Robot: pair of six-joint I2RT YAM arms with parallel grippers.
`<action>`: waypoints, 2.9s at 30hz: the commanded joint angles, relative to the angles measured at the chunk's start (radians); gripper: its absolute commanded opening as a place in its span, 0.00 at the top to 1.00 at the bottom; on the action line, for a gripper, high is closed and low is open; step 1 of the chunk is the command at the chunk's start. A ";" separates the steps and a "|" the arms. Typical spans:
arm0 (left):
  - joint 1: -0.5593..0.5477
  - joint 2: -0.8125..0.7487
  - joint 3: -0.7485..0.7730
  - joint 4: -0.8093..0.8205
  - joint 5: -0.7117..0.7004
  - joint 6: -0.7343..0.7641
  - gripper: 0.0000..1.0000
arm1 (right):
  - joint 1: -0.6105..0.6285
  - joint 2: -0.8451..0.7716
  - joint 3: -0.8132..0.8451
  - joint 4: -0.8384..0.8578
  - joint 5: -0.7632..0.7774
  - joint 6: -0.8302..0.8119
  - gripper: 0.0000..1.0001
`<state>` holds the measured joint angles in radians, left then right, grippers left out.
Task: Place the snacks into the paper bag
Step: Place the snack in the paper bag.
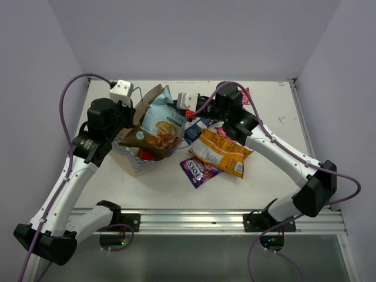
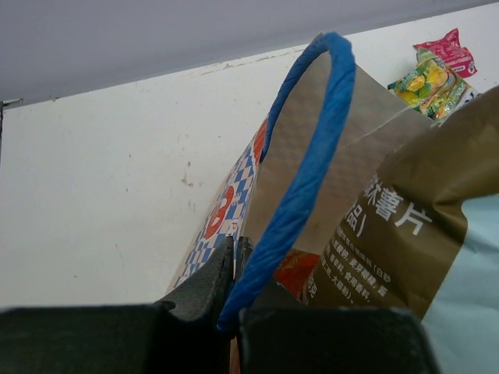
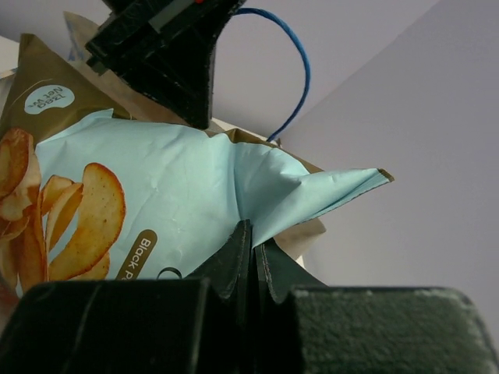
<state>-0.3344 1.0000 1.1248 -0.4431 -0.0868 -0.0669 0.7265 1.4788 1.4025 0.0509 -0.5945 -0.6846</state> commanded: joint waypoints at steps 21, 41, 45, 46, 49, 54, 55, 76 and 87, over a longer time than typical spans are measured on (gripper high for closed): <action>-0.003 -0.006 0.095 -0.017 0.055 -0.019 1.00 | 0.155 -0.046 -0.143 0.372 0.521 -0.430 1.00; -0.003 0.005 0.090 -0.019 0.041 -0.019 1.00 | 0.159 -0.149 -0.043 0.231 0.375 -0.435 1.00; -0.003 0.000 0.090 -0.020 0.044 -0.024 1.00 | 0.159 -0.112 -0.036 0.218 0.374 -0.446 1.00; -0.003 -0.001 0.090 -0.019 0.044 -0.025 1.00 | 0.157 -0.106 -0.040 0.225 0.374 -0.438 1.00; -0.003 -0.004 0.092 -0.020 0.044 -0.025 1.00 | 0.160 -0.080 -0.069 0.250 0.364 -0.412 1.00; -0.003 0.000 0.095 -0.023 0.044 -0.024 1.00 | 0.177 -0.016 -0.126 0.291 0.374 -0.383 1.00; -0.003 0.000 0.095 -0.023 0.042 -0.024 1.00 | 0.185 -0.009 -0.134 0.303 0.374 -0.371 1.00; -0.002 0.025 0.086 0.001 0.081 -0.042 1.00 | 0.269 0.155 0.022 -0.159 -0.044 -0.274 0.98; -0.003 0.005 0.072 0.003 0.104 -0.040 1.00 | 0.268 0.291 0.095 -0.272 0.030 -0.303 0.89</action>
<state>-0.3355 1.0180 1.1828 -0.4690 0.0025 -0.0944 0.9878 1.7695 1.4353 -0.1265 -0.5613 -0.9897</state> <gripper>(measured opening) 0.029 0.106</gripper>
